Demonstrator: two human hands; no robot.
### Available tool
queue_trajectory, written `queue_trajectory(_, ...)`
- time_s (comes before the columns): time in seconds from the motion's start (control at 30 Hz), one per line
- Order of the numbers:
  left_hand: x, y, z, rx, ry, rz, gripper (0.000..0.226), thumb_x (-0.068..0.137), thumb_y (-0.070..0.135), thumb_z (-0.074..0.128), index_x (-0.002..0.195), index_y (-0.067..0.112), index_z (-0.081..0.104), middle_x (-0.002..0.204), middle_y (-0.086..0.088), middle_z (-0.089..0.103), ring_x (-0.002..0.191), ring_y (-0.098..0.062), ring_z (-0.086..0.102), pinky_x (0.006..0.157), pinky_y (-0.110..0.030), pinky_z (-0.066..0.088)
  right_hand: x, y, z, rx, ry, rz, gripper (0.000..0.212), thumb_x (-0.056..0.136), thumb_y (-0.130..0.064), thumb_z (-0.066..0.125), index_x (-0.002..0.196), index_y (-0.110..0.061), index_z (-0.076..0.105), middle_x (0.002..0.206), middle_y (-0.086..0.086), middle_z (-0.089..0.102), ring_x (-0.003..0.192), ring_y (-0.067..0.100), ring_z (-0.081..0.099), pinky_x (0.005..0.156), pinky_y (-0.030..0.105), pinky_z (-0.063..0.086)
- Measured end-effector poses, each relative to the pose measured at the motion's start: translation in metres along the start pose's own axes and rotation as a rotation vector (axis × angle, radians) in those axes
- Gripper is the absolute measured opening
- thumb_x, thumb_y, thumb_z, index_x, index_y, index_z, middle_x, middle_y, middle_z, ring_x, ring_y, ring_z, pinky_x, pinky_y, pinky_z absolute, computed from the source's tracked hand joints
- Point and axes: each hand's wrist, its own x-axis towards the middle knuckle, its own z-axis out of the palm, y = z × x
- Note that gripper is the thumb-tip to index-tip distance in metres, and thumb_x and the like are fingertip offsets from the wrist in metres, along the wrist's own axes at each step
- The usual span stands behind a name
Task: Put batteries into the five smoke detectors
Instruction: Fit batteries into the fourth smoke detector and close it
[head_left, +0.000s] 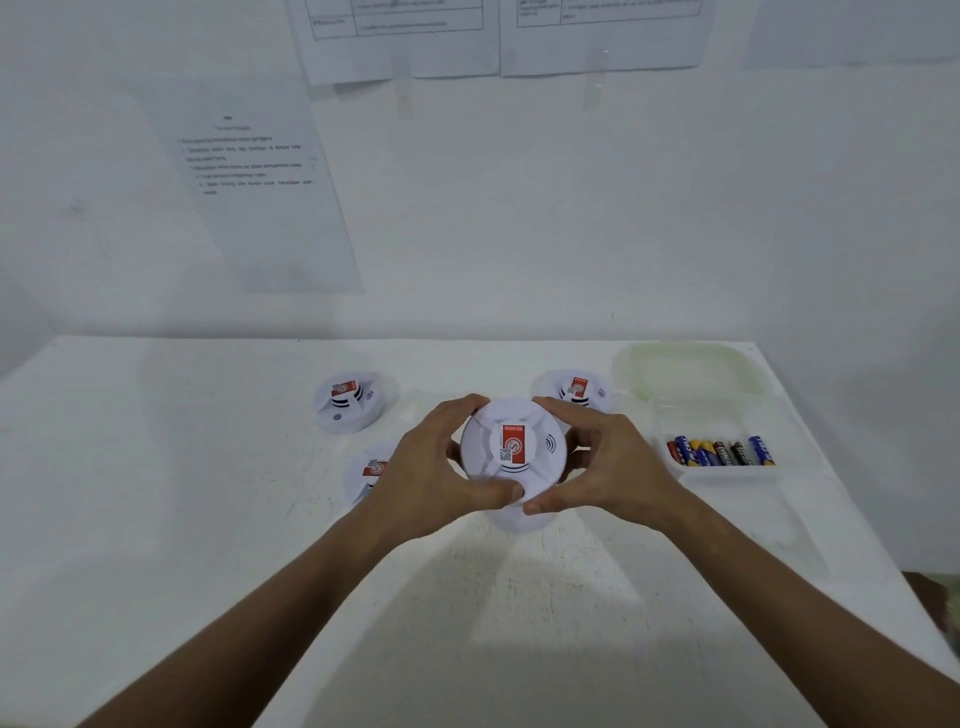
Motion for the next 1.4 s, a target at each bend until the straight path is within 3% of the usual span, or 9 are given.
queue_trajectory(0.13,0.005,-0.007,-0.004,-0.030,-0.016,-0.005,0.081,0.063,0.039,0.088,0.132,0.032,0.046,0.125,0.017,0.056,0.097,-0.009,0.060,0.063,-0.006,0.045,0.005,-0.003,0.002,-0.005,0.004,-0.005,0.080,0.058,-0.014,0.095,0.117,-0.050,0.055,0.105,-0.029,0.069,0.097,0.007,0.066,0.080,0.029,0.061)
queue_trajectory(0.33,0.008,-0.009,-0.008,-0.057,-0.014,0.001,0.072,0.065,0.035,0.087,0.120,0.043,0.041,0.113,0.024,0.054,0.093,-0.002,0.059,0.064,-0.004,0.045,0.013,-0.004,0.006,-0.026,-0.006,-0.003,0.078,0.058,-0.017,0.095,0.118,-0.049,0.056,0.105,-0.031,0.068,0.098,0.006,0.065,0.080,0.029,0.061)
queue_trajectory(0.5,0.012,-0.017,-0.020,-0.082,-0.082,0.066,0.076,0.054,0.059,0.081,0.121,0.052,0.046,0.123,0.025,0.055,0.109,-0.003,0.058,0.080,-0.019,0.053,0.020,-0.002,0.007,-0.022,-0.014,0.004,0.075,0.059,-0.017,0.095,0.112,-0.057,0.061,0.104,-0.023,0.072,0.095,0.016,0.068,0.080,0.036,0.062)
queue_trajectory(0.67,0.019,-0.030,-0.038,-0.037,-0.176,0.120,0.092,0.059,0.036,0.090,0.138,0.037,0.042,0.132,0.023,0.049,0.095,-0.001,0.060,0.067,-0.018,0.053,0.028,-0.002,0.006,-0.012,-0.032,0.028,0.077,0.060,-0.016,0.094,0.117,-0.052,0.056,0.108,-0.021,0.071,0.097,0.020,0.067,0.084,0.041,0.061)
queue_trajectory(0.83,0.026,-0.036,-0.050,-0.064,-0.190,0.129,0.086,0.060,0.029,0.091,0.134,0.036,0.049,0.131,0.019,0.054,0.089,-0.005,0.064,0.064,-0.016,0.051,0.035,-0.001,0.012,0.001,-0.040,0.017,0.083,0.062,-0.013,0.094,0.113,-0.067,0.056,0.111,-0.023,0.070,0.100,0.021,0.067,0.084,0.033,0.061)
queue_trajectory(0.93,0.029,-0.037,-0.059,-0.083,-0.201,0.151,0.079,0.060,0.021,0.092,0.124,0.043,0.052,0.125,0.017,0.057,0.088,0.000,0.061,0.065,-0.013,0.049,0.039,-0.003,0.019,0.022,-0.044,0.033,0.082,0.061,-0.013,0.094,0.120,-0.056,0.057,0.111,-0.019,0.071,0.100,0.022,0.067,0.084,0.037,0.061)
queue_trajectory(1.1,0.037,-0.050,-0.071,-0.124,-0.233,0.121,0.082,0.057,0.020,0.093,0.127,0.042,0.055,0.114,0.018,0.060,0.080,-0.010,0.065,0.065,-0.022,0.053,0.049,-0.003,0.030,0.043,-0.064,0.077,0.092,0.052,-0.033,0.094,0.131,-0.047,0.049,0.117,-0.016,0.069,0.104,0.020,0.066,0.086,0.042,0.060)
queue_trajectory(1.23,0.041,-0.058,-0.076,-0.122,-0.266,0.139,0.079,0.060,0.018,0.092,0.128,0.037,0.056,0.108,0.023,0.063,0.082,-0.014,0.066,0.064,-0.022,0.053,0.053,-0.001,0.039,0.003,-0.036,0.073,0.089,0.060,-0.019,0.095,0.130,-0.046,0.047,0.116,-0.023,0.067,0.102,0.018,0.066,0.086,0.040,0.060)
queue_trajectory(1.4,0.044,-0.065,-0.078,-0.069,-0.262,0.147,0.077,0.062,0.021,0.091,0.126,0.041,0.055,0.112,0.016,0.062,0.086,-0.010,0.065,0.066,-0.020,0.054,0.055,0.002,0.044,-0.015,-0.022,0.076,0.086,0.061,-0.017,0.094,0.131,-0.042,0.050,0.115,-0.021,0.068,0.100,0.018,0.067,0.081,0.039,0.061)
